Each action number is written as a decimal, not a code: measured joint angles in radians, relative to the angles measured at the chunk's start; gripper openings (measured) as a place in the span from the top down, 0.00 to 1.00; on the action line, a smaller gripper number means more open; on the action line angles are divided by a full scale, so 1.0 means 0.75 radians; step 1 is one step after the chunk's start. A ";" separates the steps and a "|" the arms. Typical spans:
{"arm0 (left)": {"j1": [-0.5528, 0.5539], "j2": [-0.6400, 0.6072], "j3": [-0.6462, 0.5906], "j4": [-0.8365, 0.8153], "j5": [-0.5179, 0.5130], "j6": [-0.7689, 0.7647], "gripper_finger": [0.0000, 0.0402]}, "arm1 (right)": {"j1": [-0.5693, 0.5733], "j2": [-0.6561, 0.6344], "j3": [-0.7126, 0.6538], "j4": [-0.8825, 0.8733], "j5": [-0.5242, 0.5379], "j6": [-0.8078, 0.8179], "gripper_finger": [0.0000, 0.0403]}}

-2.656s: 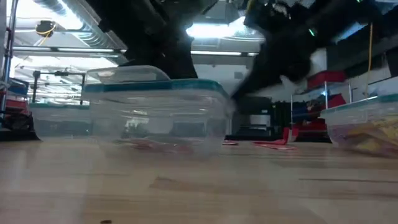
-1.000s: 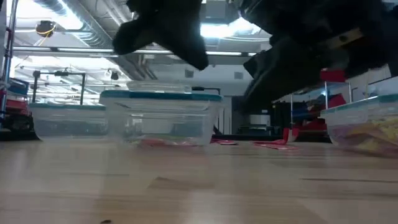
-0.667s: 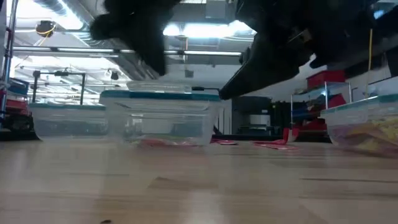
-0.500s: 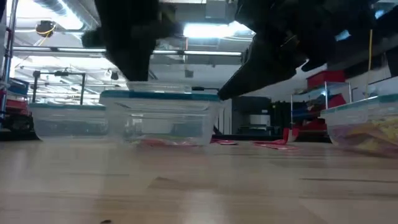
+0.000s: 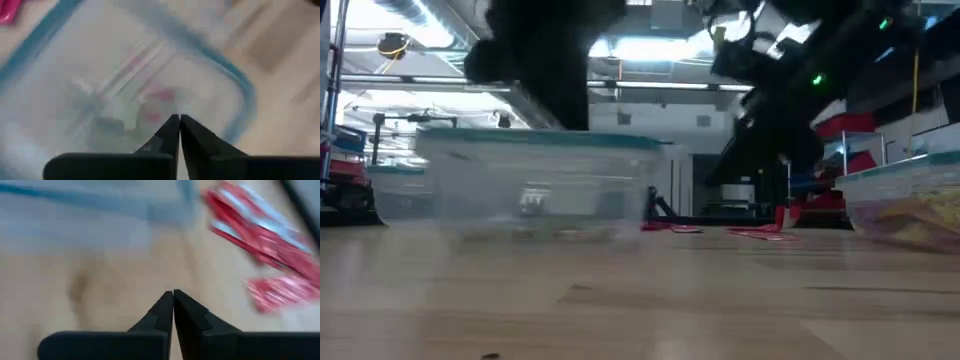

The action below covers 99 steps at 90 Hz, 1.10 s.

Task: Sort candy
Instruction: Close the square transparent bin

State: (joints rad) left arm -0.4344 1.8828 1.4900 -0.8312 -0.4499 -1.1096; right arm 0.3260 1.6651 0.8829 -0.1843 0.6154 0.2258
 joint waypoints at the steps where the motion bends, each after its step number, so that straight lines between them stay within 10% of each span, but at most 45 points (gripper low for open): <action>1: -0.004 0.000 0.005 0.017 -0.009 0.008 1.00 | 0.000 -0.010 0.002 -0.014 0.007 0.004 1.00; 18: -0.038 0.000 0.055 0.115 -0.149 0.124 1.00 | 0.013 -0.112 0.000 -0.143 -0.040 0.000 1.00; 33: -0.058 0.000 0.069 0.097 -0.149 0.112 1.00 | 0.019 -0.123 0.001 0.038 -0.370 -0.103 1.00; 63: -0.201 -0.021 0.156 -0.500 0.101 -0.394 1.00 | -0.027 0.061 0.010 0.651 -0.572 -0.206 1.00; 99: -0.361 -0.012 0.063 -0.525 0.192 -0.706 1.00 | -0.276 0.314 0.270 0.563 -0.735 -0.206 1.00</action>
State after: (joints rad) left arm -0.7052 1.8740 1.5371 -1.2247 -0.3058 -1.6390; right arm 0.1189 1.9007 1.0856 0.2380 0.0641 0.0715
